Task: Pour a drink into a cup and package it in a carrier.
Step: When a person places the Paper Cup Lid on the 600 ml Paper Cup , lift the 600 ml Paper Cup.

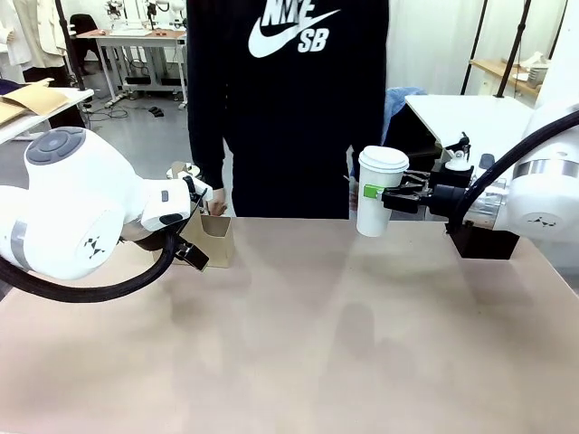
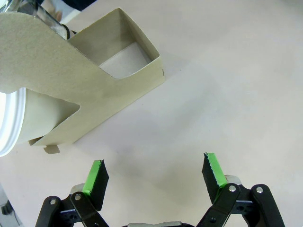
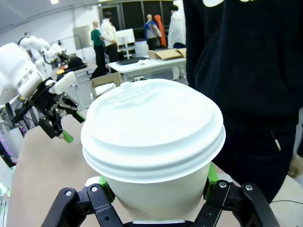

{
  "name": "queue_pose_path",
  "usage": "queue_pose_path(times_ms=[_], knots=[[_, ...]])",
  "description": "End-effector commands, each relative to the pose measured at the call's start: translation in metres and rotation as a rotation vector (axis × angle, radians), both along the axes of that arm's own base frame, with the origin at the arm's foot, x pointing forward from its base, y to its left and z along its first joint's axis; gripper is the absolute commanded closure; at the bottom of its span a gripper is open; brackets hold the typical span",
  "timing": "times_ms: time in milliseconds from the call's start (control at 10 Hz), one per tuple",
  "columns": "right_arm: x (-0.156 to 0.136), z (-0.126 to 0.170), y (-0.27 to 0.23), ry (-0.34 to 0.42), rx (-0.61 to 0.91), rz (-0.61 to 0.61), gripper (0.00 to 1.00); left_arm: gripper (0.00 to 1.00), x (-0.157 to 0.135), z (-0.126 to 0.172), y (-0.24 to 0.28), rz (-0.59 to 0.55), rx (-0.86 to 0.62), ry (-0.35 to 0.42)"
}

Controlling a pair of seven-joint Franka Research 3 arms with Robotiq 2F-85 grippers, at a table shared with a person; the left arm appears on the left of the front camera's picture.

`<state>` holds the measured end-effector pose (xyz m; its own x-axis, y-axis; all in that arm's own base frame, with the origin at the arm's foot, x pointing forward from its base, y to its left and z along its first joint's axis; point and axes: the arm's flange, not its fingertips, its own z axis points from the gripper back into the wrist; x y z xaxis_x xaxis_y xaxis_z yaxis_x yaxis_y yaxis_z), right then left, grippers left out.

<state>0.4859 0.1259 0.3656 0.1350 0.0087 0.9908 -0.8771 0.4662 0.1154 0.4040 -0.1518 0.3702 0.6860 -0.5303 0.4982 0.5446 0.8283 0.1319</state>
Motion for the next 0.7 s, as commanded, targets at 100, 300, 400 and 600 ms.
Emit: queue_pose_path(times_ms=[100, 300, 400, 600], knots=[[0.0006, 0.0034, 0.0025, -0.008, -0.002, 0.001, 0.2, 0.0, -0.0002, 0.0002, 0.0004, 0.0, -0.001, 0.0], [0.0006, 0.0034, 0.0025, -0.008, -0.002, 0.001, 0.2, 0.0, -0.0002, 0.0002, 0.0004, 0.0, -0.001, 0.0], [0.0006, 0.0034, 0.0025, -0.008, -0.002, 0.001, 0.2, 0.0, -0.0002, 0.0002, 0.0004, 0.0, -0.001, 0.0], [0.0, 0.0, 0.0001, 0.0, 0.0, 0.0, 0.2, 0.0, -0.0002, 0.0002, 0.0004, 0.0, -0.001, 0.0]])
